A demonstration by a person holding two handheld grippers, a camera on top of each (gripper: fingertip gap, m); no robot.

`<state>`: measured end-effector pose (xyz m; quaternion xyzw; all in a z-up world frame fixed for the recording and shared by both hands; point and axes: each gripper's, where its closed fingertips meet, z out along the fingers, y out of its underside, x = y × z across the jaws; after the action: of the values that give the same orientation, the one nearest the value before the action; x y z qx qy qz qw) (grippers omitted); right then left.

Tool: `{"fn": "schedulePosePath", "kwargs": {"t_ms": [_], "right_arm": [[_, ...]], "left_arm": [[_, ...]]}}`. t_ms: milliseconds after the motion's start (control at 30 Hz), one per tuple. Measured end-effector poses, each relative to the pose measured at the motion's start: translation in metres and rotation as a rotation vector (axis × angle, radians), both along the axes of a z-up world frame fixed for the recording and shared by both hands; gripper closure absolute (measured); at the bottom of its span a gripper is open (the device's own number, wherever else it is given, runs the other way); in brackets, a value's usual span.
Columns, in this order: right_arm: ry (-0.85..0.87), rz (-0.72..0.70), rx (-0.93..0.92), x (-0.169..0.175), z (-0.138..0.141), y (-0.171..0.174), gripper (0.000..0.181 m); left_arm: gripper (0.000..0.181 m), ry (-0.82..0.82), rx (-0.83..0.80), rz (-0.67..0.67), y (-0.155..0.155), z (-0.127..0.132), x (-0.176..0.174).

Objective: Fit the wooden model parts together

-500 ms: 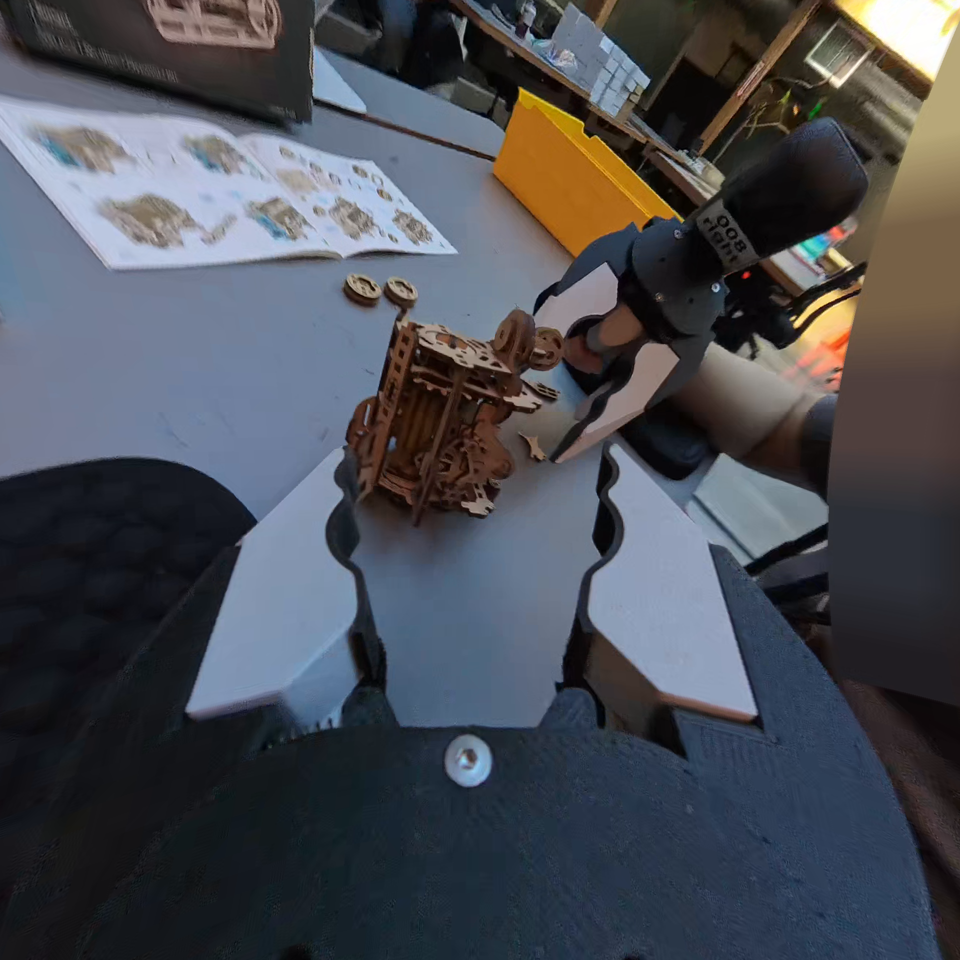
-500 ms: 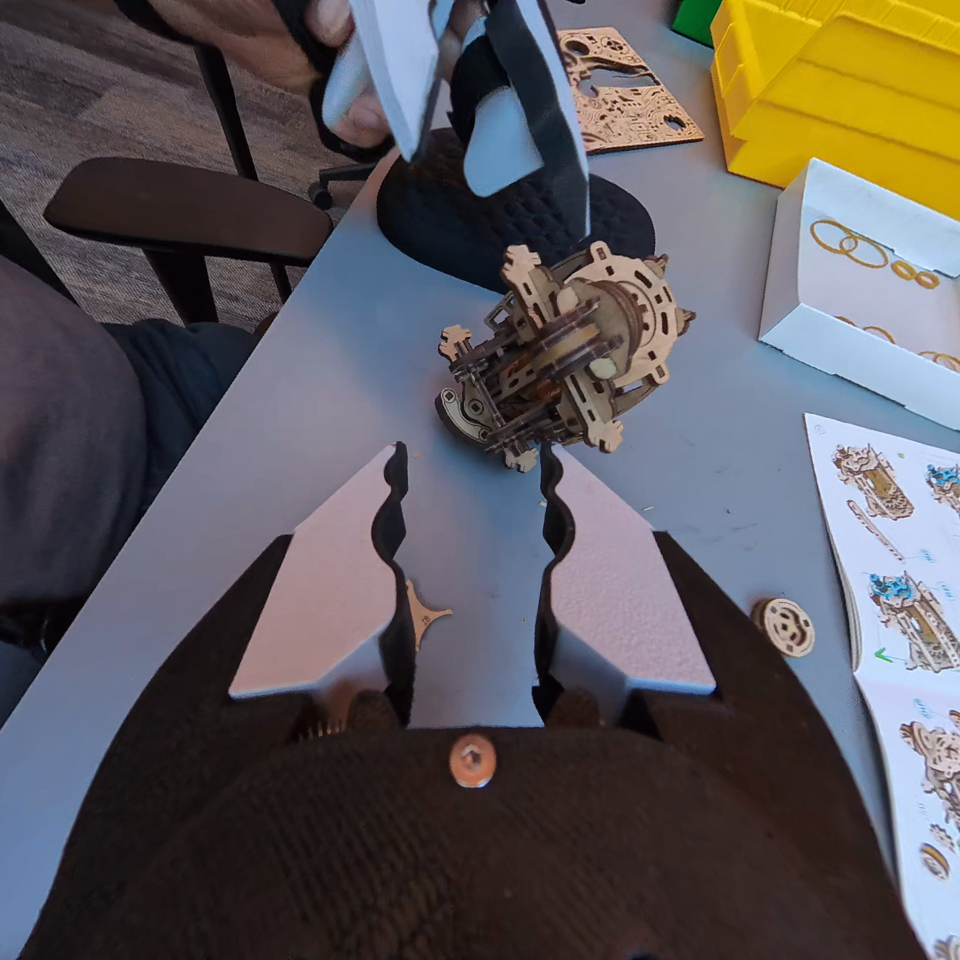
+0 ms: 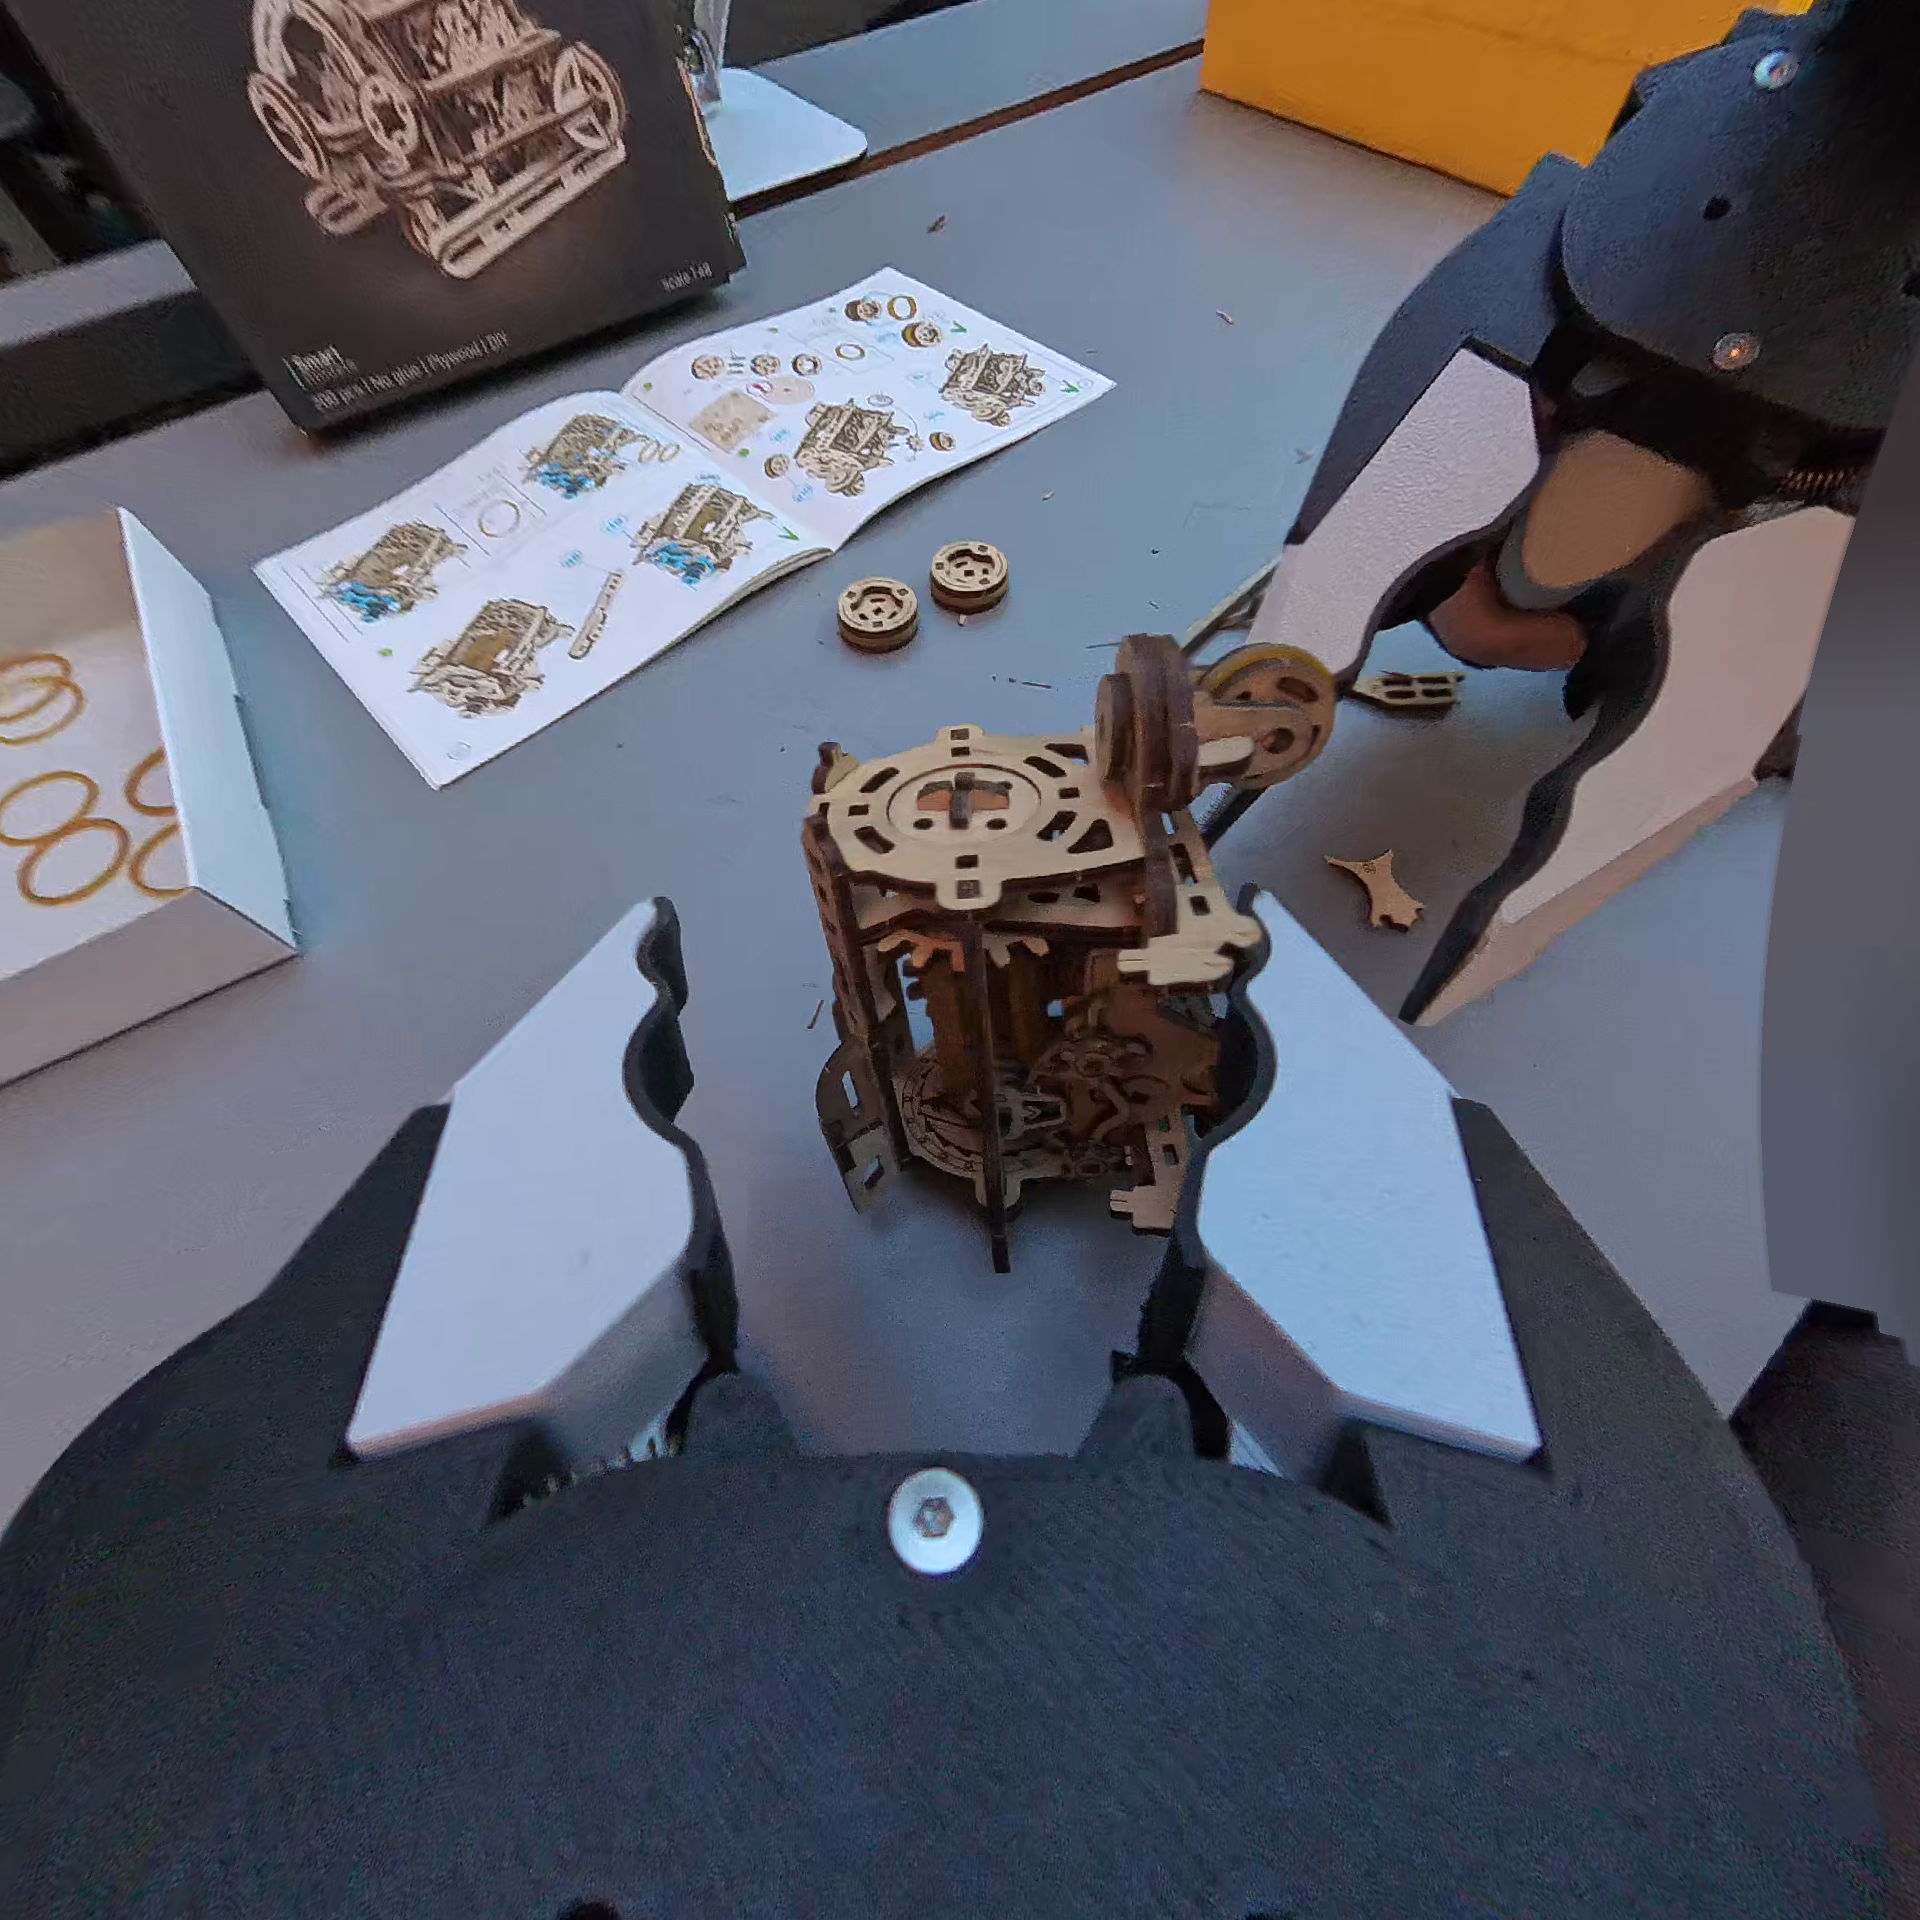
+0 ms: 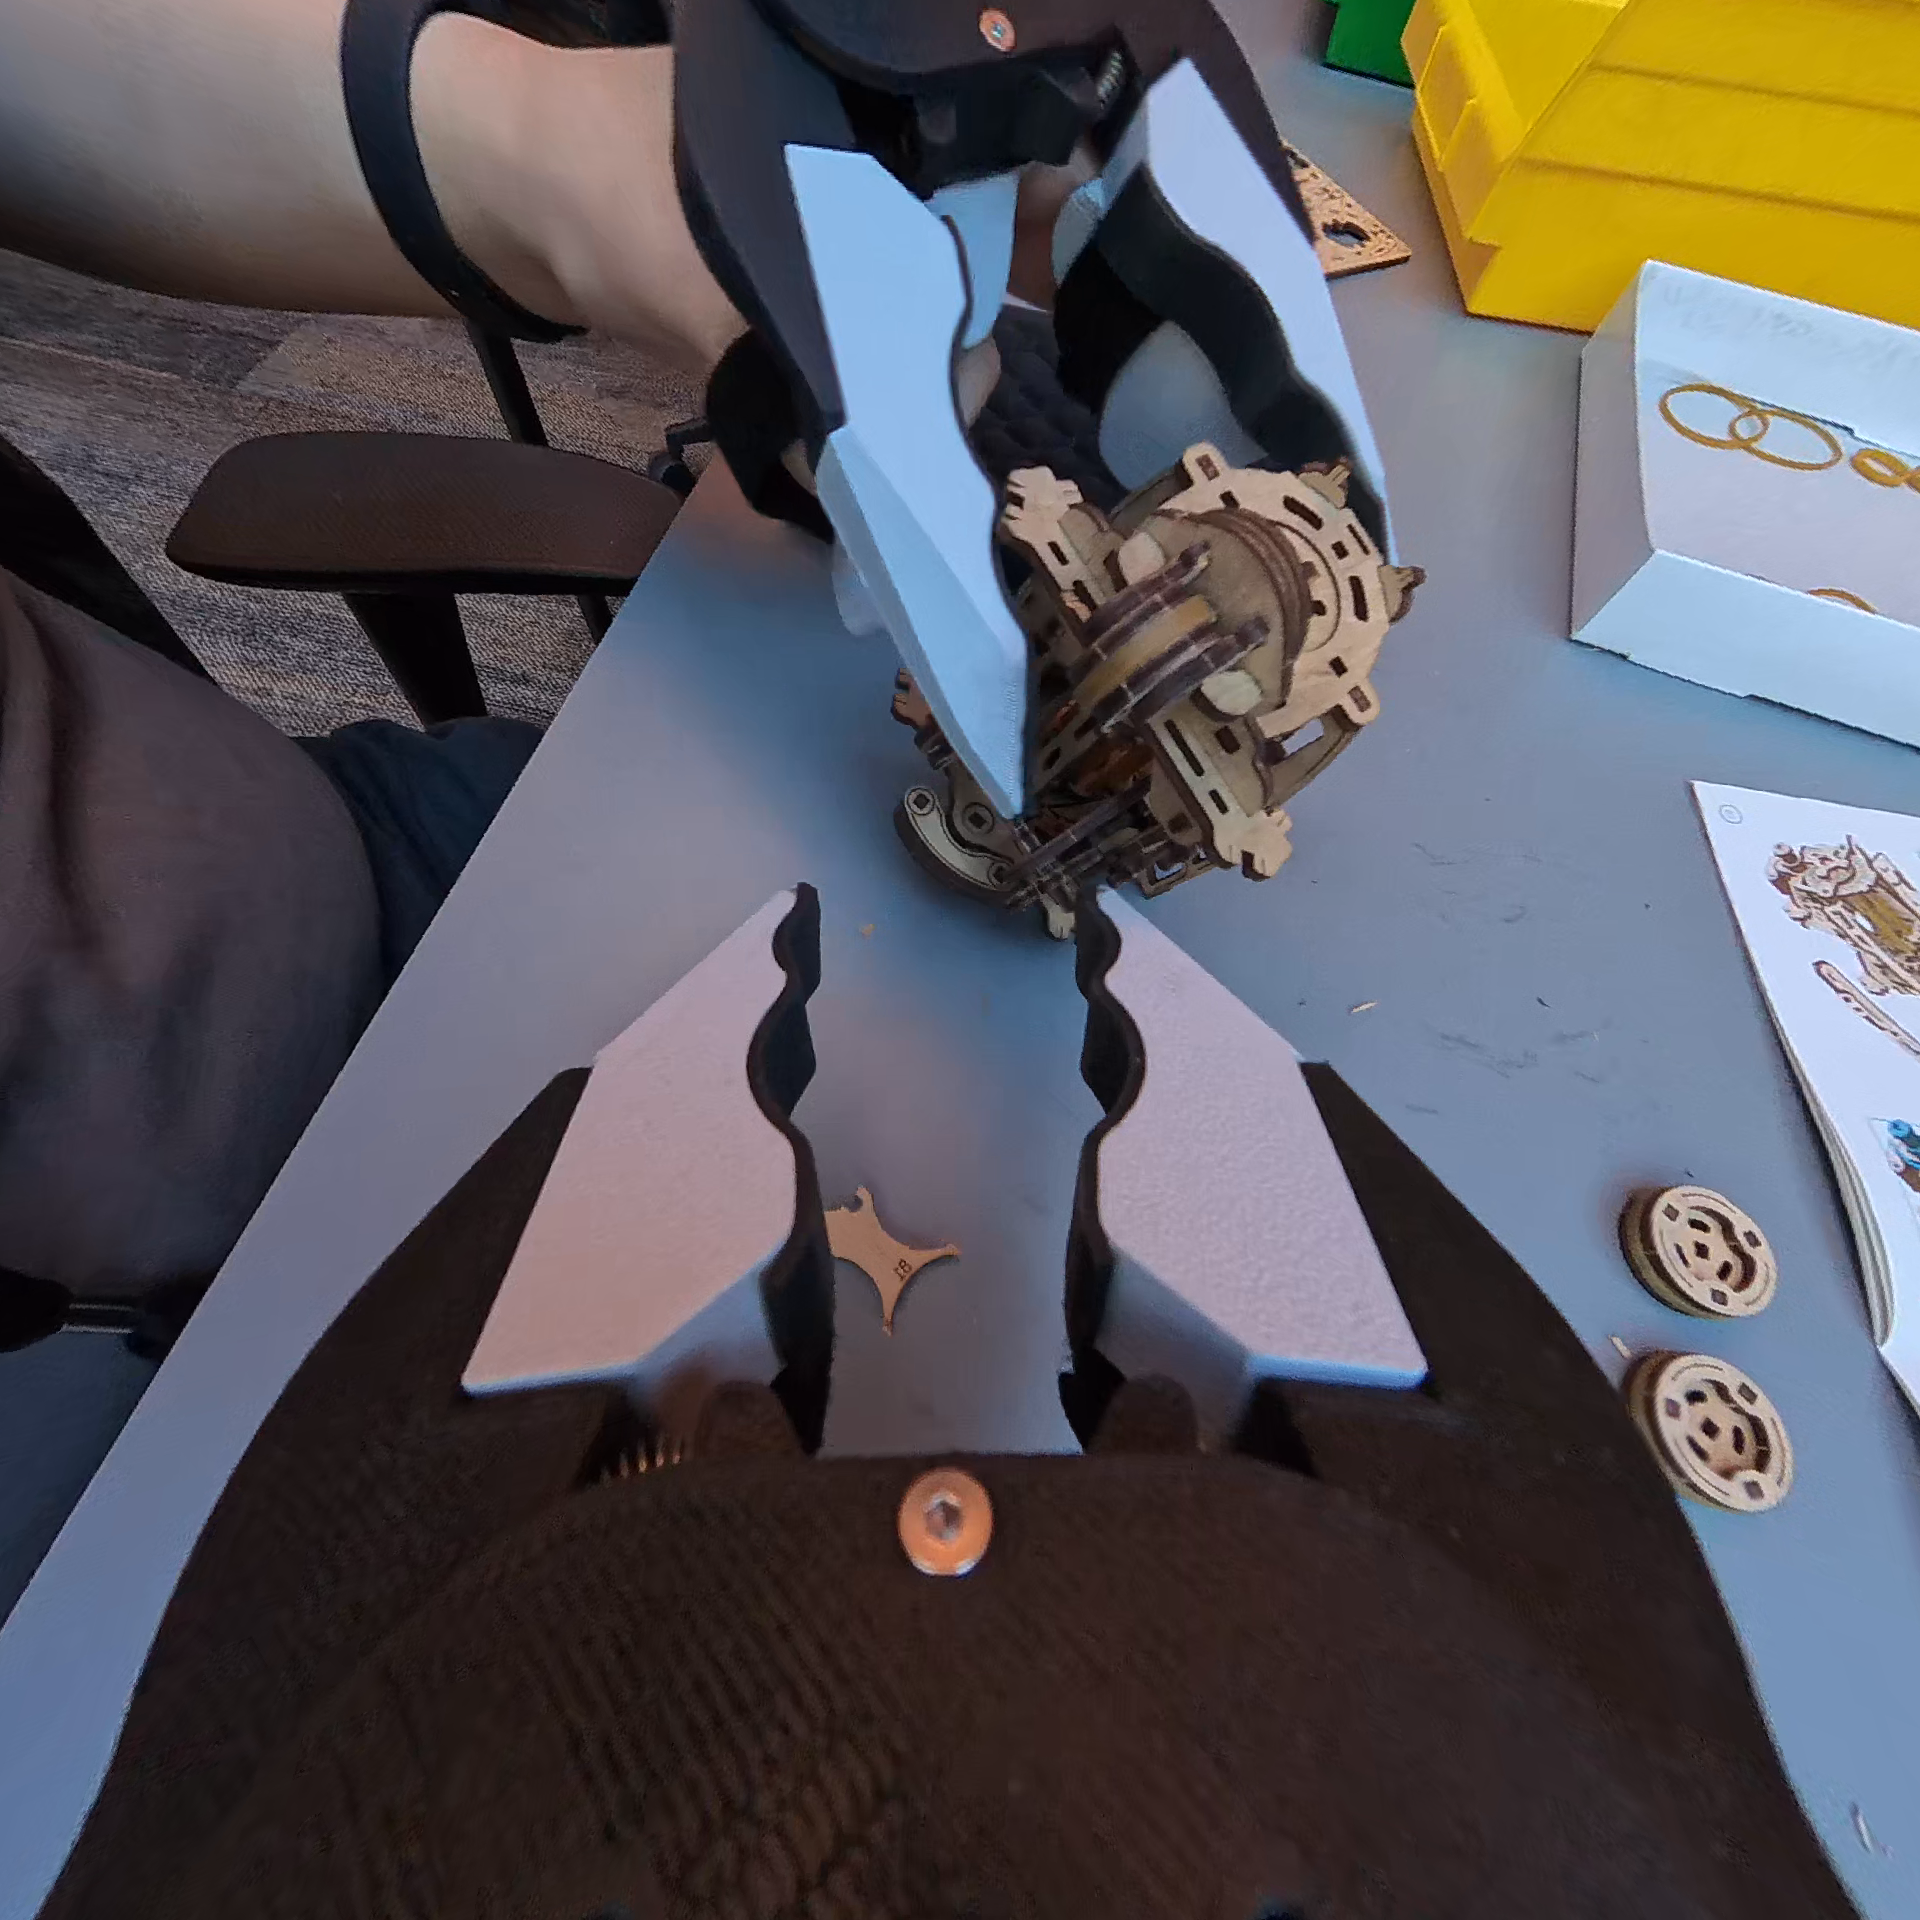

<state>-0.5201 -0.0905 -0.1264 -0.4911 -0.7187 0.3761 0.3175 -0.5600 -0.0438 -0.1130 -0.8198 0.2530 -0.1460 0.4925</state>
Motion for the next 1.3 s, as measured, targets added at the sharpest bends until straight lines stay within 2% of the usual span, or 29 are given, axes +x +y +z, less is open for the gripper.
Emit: {"fn": "schedulePosePath", "kwargs": {"t_ms": [67, 233, 400, 467, 567, 633, 733, 800, 933, 1033, 1200, 1300], "right_arm": [[-0.006, 0.009, 0.005, -0.001, -0.002, -0.002, 0.133], [-0.018, 0.006, 0.011, 0.000, -0.006, -0.001, 0.135], [0.000, -0.040, -0.009, -0.001, -0.001, 0.003, 0.135], [0.025, -0.032, -0.081, -0.001, 0.005, -0.002, 0.134], [0.047, -0.069, -0.191, -0.004, 0.013, -0.003, 0.133], [0.064, -0.095, -0.227, -0.007, 0.016, -0.004, 0.131], [0.107, -0.121, -0.159, -0.009, 0.024, -0.005, 0.130], [0.166, -0.139, -0.113, -0.009, 0.036, -0.004, 0.141], [0.246, -0.159, -0.046, -0.005, 0.054, 0.000, 0.150], [0.294, -0.154, 0.085, -0.003, 0.064, 0.003, 0.155], [0.307, -0.120, 0.264, -0.003, 0.064, 0.000, 0.160], [0.330, -0.130, 0.249, 0.000, 0.071, 0.003, 0.166]], "left_arm": [[0.081, -0.037, -0.032, -0.032, 0.001, -0.003, 0.003], [0.112, -0.061, -0.098, -0.144, -0.002, -0.010, 0.016], [0.115, -0.074, -0.059, -0.135, -0.002, -0.004, 0.014], [0.115, -0.069, -0.013, -0.137, -0.003, 0.000, 0.014], [0.115, -0.059, -0.028, -0.131, -0.008, -0.003, 0.010], [0.115, -0.105, -0.016, -0.111, -0.009, 0.003, 0.010], [0.115, -0.210, -0.023, -0.084, -0.010, 0.018, 0.014], [0.115, -0.268, 0.012, -0.092, -0.012, 0.029, 0.020], [0.115, -0.273, 0.171, -0.075, -0.013, 0.046, 0.020], [0.115, -0.244, 0.244, -0.050, -0.016, 0.052, 0.020], [0.115, -0.296, 0.247, -0.040, -0.018, 0.061, 0.026], [0.115, -0.340, 0.233, -0.037, -0.017, 0.065, 0.028]]}}
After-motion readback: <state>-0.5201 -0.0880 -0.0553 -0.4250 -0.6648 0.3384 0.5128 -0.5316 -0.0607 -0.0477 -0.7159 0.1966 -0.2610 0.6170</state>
